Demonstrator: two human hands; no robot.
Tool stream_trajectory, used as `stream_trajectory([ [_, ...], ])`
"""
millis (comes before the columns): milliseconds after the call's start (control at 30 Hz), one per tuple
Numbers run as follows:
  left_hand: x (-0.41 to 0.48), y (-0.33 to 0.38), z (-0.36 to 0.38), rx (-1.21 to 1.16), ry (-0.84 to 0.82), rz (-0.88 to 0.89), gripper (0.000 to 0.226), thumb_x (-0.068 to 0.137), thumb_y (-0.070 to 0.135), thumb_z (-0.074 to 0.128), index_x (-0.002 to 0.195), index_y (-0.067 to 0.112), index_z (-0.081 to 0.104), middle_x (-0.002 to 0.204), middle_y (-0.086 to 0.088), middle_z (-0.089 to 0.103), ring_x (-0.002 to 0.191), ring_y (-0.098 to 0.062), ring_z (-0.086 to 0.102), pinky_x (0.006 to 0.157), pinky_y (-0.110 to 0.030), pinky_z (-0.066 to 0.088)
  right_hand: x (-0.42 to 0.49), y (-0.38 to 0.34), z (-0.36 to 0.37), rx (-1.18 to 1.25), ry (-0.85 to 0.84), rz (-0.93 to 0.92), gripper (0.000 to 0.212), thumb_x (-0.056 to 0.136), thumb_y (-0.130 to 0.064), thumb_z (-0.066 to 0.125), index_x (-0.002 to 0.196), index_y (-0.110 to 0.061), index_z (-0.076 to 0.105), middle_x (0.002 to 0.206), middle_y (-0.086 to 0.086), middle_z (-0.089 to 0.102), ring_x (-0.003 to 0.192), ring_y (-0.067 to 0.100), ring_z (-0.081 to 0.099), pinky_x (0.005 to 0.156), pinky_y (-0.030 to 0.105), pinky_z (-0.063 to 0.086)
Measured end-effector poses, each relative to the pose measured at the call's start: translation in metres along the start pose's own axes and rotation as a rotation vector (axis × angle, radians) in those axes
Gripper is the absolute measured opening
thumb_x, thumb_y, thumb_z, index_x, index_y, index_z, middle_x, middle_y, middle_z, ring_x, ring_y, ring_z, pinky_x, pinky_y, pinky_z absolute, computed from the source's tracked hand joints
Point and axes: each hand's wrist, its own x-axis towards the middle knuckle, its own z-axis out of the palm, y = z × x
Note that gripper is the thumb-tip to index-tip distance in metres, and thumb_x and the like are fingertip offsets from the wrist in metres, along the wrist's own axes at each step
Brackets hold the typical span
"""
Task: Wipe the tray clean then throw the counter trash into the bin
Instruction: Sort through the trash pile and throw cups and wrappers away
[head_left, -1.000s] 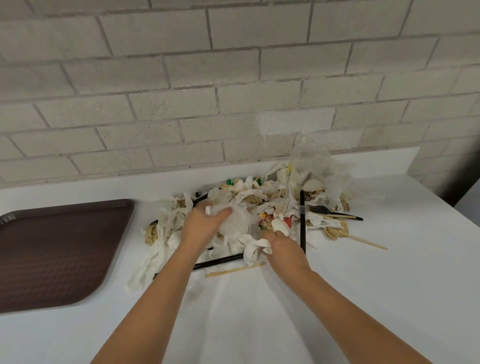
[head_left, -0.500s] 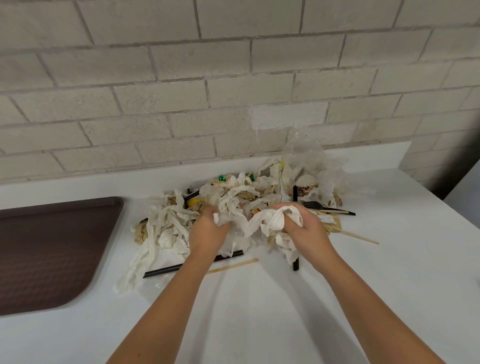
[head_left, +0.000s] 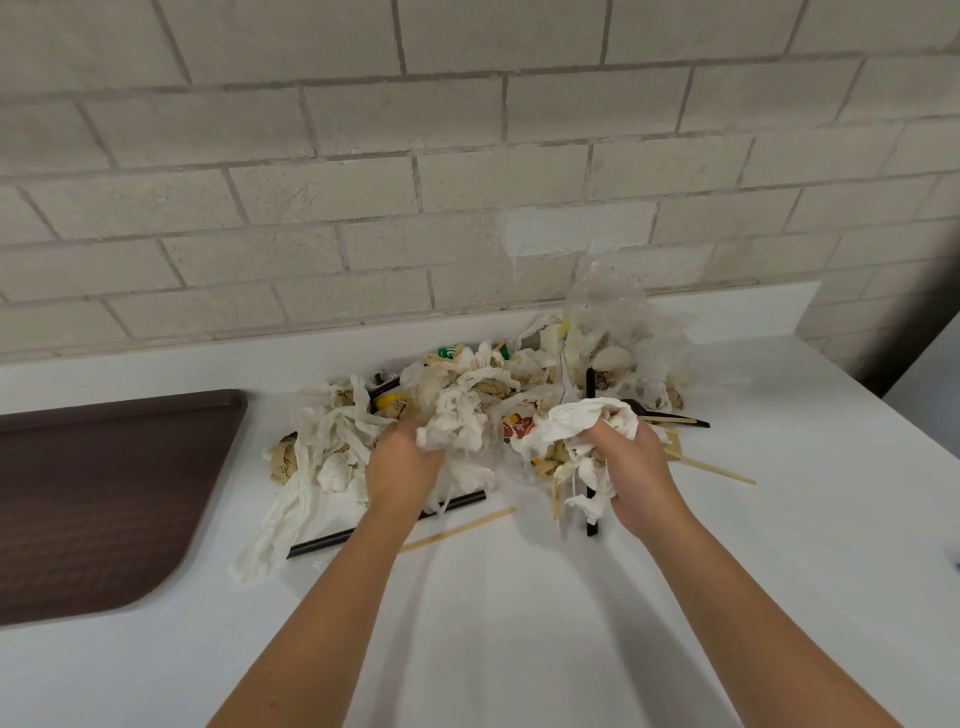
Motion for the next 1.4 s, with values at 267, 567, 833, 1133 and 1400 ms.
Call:
stream_trajectory([
  [267,0.001,0.033,-0.055,-0.603,0.03,-0.031,0.025,0.084,0.007,0.059,0.105,0.02,0.055,0.091,-0.004,0.066,0.069,-0.016,0.065,0.049,-0.017,0.05,-0.001,0.004,0.0,-0.018,-0.011,0.04,0.015,0.083,-0.012,0.065,0.087,-0.025,0.072,0.095,0.005,0.073,0.093,0.024,0.069,0.08,0.039,0.054],
  [567,-0.018,0.063,-0.096,-0.748,-0.004,-0.11,0.023,0.084,-0.002,0.042,0.068,0.011,0.053,0.067,-0.002,0.055,0.058,-0.015,0.054,0.054,-0.026,0.04,-0.011,0.003,-0.003,-0.024,0.068,0.098,0.02,0.09,-0.006,0.049,0.086,-0.02,0.063,0.085,0.008,0.065,0.066,0.021,0.061,0.062,0.034,0.048],
  [833,-0.066,0.085,-0.071,-0.715,-0.136,-0.161,0.024,0.085,0.001,0.046,0.069,0.016,0.056,0.064,0.006,0.058,0.061,-0.011,0.053,0.053,-0.021,0.042,-0.048,-0.01,-0.031,-0.003,0.152,0.062,0.026,0.091,-0.005,0.047,0.077,-0.021,0.061,0.075,0.001,0.063,0.066,0.016,0.059,0.06,0.027,0.045],
  [1133,-0.213,0.163,0.025,-0.63,-0.581,-0.138,0.03,0.083,-0.006,0.048,0.074,0.022,0.056,0.063,0.007,0.061,0.053,-0.007,0.058,0.048,-0.02,0.049,-0.147,-0.006,-0.169,-0.118,0.117,-0.042,0.032,0.075,-0.003,0.048,0.053,-0.025,0.057,0.068,-0.006,0.064,0.054,0.01,0.055,0.047,0.017,0.041],
  [1400,-0.382,0.218,0.115,-0.655,-0.814,-0.106,0.041,0.086,-0.01,0.039,0.097,0.026,0.056,0.088,0.006,0.061,0.074,0.0,0.061,0.07,-0.021,0.052,-0.245,0.031,-0.334,-0.05,0.165,-0.058,0.027,0.066,-0.005,0.049,0.05,-0.023,0.062,0.063,0.001,0.062,0.059,0.012,0.057,0.054,0.02,0.045],
])
